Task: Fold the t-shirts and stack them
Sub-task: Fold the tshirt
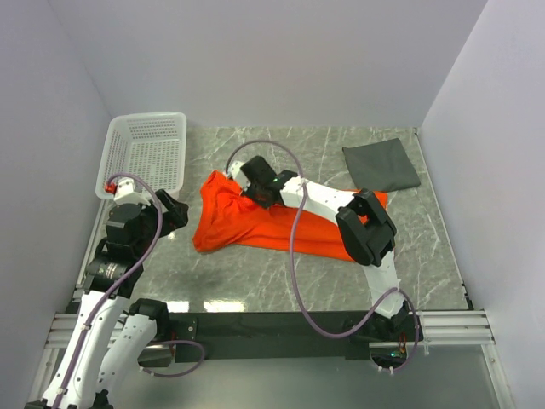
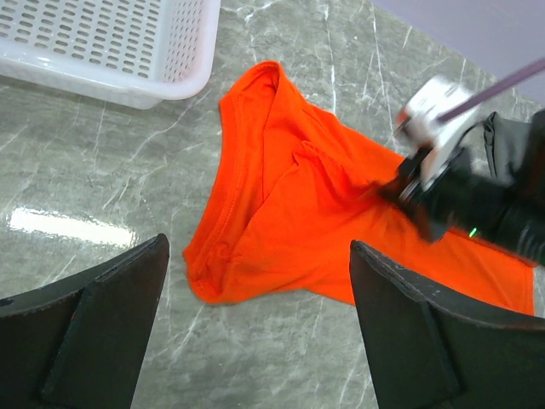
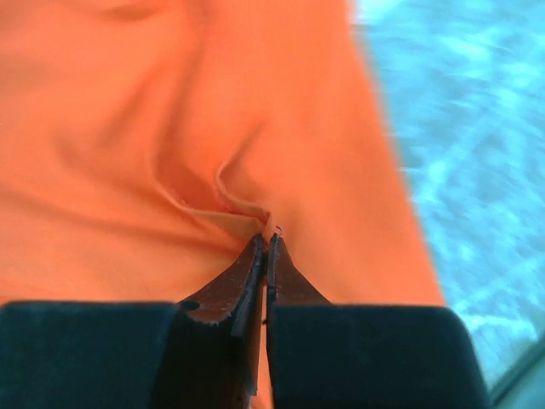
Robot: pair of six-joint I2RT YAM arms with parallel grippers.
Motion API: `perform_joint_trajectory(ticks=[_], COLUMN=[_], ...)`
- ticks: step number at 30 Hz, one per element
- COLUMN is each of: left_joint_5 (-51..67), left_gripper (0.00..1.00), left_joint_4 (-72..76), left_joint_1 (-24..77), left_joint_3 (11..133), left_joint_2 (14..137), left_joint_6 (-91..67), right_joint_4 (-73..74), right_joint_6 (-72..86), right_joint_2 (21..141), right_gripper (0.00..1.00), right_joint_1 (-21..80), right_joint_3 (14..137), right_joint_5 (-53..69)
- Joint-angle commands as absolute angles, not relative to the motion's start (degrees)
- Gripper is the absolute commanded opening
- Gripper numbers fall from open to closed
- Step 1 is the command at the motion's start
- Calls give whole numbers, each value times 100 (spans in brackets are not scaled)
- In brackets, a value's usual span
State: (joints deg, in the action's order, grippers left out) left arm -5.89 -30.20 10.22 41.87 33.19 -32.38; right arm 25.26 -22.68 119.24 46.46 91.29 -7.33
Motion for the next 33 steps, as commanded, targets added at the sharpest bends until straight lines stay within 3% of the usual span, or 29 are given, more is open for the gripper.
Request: perform_joint_trajectory(ticks=[1,4,5,7,10,15,17,20,24,28,33], left_joint_5=[-598,-598,-580,-554,-449,-195,-44,377,1168,1169,985], left_gripper=[92,92,92,92,92,91,91,81,62,61,61], left_joint_4=[-2795,-2777,-2777,-2769,-2733,-2733,-2812,-3110,-2674,-2189,-1793], left_joint_1=[993,993,993,993,993,993,993,993,1002,1090,1301], left_joint_3=[4157,4148,4140,4131,4105,4078,4069,4000,3306,2795,2812], left_joint_2=[3278,3270,3287,3313,3419,3769,3972,4516,5018,5220,5878], left_joint_6=[-3234,-3243,-3243,-3243,-3243,-3322,-3559,-4199,-4965,-5203,-5036], right_joint_4=[2312,2390,2408,2417,2443,2759,3205,3716,3578,3436,3822], right_joint_6=[-1741,-1556,-1521,-1503,-1538,-1827,-2334,-3075,-3401,-3331,-3410], right_joint_2=[12084,12164,12164,12103,11893,11418,11049,10399,9433,8414,7832], right_gripper=[5,22,37,50,59,61,61,61,61,61,60], right_joint_1=[4395,4289,4280,4245,4228,4122,3973,3727,3560,3043,1542], right_joint_3=[9544,9589,9571,9519,9405,9282,9159,8676,7430,6234,5871], right_joint_5=[-1229,-1283,-1283,-1283,-1135,-600,336,1848,2241,2311,2812])
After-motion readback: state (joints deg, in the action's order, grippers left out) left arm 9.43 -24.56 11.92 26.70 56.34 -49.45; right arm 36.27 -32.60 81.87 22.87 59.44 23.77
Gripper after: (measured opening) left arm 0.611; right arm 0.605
